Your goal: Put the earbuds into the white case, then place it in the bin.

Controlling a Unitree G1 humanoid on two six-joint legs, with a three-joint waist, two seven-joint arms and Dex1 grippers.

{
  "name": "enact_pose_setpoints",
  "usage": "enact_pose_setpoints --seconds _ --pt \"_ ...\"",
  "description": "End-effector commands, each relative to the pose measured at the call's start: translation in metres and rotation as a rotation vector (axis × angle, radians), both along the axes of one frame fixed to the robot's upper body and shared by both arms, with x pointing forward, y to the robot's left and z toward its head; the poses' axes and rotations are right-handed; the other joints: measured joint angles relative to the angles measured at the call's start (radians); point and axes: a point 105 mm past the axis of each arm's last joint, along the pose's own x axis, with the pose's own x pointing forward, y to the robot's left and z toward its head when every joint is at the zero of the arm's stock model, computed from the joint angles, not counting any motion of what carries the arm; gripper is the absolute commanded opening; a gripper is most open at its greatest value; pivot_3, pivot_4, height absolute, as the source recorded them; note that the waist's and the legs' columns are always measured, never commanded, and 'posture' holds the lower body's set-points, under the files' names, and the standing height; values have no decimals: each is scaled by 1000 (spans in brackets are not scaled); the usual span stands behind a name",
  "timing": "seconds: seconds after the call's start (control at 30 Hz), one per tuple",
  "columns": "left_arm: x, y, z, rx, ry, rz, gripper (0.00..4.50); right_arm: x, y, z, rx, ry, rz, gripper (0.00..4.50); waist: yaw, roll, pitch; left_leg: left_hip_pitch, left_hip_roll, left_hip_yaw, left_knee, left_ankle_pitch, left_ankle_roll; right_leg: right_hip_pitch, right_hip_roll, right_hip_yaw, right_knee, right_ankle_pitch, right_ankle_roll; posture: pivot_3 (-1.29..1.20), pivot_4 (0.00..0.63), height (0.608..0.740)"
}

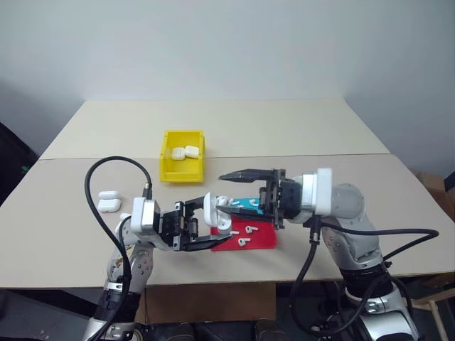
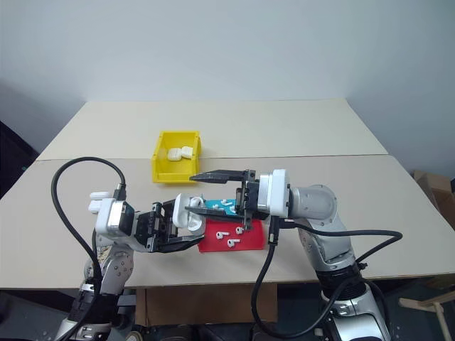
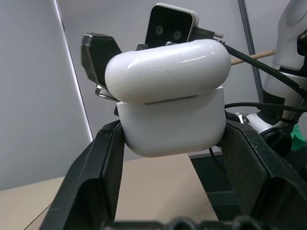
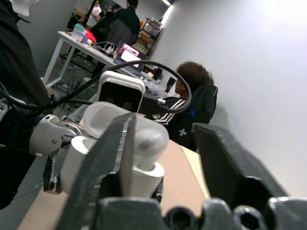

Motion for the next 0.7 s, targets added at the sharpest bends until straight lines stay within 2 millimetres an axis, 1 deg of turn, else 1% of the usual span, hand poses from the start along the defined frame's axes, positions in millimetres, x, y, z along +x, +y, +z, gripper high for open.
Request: enact_pose_setpoints --seconds 0.03,0.2,0.27,0.33,0.37,0.47,0.57,0.63,0.7 --pt "-2 -3 14 -26 -68 -4 2743 -3 4 -5 -43 -11 27 2918 0 0 0 0 0 0 0 0 0 0 0 0 0 0 0 0 150 740" --pt "0 -1 10 -13 -68 18 2743 -4 -1 -3 -51 -10 27 2918 0 0 0 0 0 0 0 0 0 0 0 0 0 0 0 0 150 740" --pt "1 4 7 11 -67 41 2743 -4 -6 3 -48 7 20 2918 0 0 0 0 0 0 0 0 0 0 0 0 0 0 0 0 150 740" --pt "2 15 2 49 -66 68 2743 2 -15 11 -57 43 -26 2918 0 0 0 0 0 0 0 0 0 0 0 0 0 0 0 0 150 740" --pt "1 20 -1 68 -69 81 2743 7 -19 14 -78 60 -63 2918 -1 0 0 0 0 0 0 0 0 0 0 0 0 0 0 0 150 740" --pt "-5 37 -14 120 -77 119 2743 33 -32 11 -255 116 -232 2918 -3 0 0 0 0 0 0 0 0 -1 0 0 0 0 0 0 150 740" --pt "-12 44 -22 129 -50 166 2743 50 -43 6 -408 153 -318 2918 0 1 0 0 0 1 0 0 0 -1 -1 0 0 0 -1 0 150 740" --pt "-18 48 -26 123 -35 192 2743 65 -48 -4 -546 145 -380 2918 0 0 1 0 0 1 -1 0 0 -1 -1 0 -1 -1 -2 0 150 740" --pt "-22 51 -30 128 -29 220 2743 77 -50 -11 -641 129 -412 2918 -2 0 1 0 0 1 -1 0 0 -2 -1 0 -2 -1 -3 0 150 740"
